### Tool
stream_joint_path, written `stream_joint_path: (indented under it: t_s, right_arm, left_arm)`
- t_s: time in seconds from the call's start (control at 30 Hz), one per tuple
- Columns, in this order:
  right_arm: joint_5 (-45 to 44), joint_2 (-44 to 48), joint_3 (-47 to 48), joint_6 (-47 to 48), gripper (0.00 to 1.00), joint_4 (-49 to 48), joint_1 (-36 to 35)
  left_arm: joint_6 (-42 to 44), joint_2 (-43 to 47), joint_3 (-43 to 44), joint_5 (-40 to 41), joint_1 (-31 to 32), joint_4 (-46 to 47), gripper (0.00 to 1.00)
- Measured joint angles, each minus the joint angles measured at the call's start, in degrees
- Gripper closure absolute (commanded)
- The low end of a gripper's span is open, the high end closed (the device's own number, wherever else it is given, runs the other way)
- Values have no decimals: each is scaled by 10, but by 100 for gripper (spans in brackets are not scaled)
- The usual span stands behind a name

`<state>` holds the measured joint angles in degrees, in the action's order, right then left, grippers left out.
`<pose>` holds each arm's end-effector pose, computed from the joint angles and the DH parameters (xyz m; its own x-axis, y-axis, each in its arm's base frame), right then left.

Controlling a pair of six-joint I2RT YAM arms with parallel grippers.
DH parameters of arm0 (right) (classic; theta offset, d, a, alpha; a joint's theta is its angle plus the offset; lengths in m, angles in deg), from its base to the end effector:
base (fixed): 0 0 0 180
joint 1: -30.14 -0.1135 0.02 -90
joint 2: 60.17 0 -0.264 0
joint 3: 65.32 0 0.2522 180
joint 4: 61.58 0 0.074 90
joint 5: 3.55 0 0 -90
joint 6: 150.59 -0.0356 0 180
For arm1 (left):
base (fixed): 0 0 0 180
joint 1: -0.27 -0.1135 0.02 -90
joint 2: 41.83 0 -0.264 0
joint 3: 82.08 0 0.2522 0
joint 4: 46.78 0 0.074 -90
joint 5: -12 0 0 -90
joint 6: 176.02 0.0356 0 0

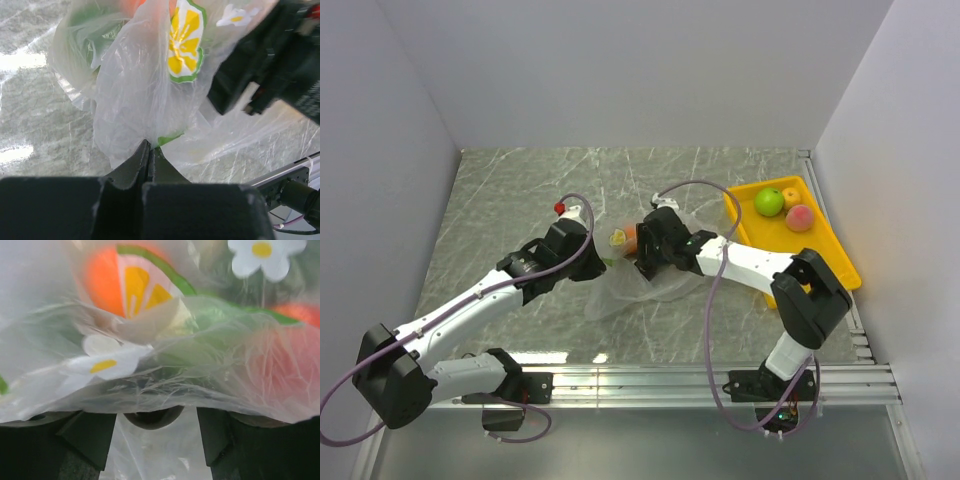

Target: Untie the knot of the plastic bag and take out the fruit

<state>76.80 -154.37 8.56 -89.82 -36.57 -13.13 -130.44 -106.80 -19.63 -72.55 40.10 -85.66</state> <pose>0.2608 0.2373 0.2116 -0.7400 -0.0354 -0.6717 -0.2620 0.9350 0.2393 0.1883 -0.1526 0.2692 -0.7707 -0.2645 -0.5797 0.0609 0.8751 -0.4802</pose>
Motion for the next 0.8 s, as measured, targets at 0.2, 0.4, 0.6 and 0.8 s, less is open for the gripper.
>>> stream_joint_path:
  t_s: [0.2,0.4,0.6,0.8]
  right_arm:
    - [8,-38,-6,-47,27,-8,-5]
    - [7,-77,-1,-78,30,-40,-17]
    - [4,-72,-7,-83,73,-48,-21]
    - [10,40,-60,-46,97,-30,-22]
  left_arm:
    - [-3,0,0,0,0,0,99]
    - [-3,0,-1,0,0,0,100]
    - [-5,0,-10,5,0,-3,100]
    - [-4,2,-15,23,0,-13,99]
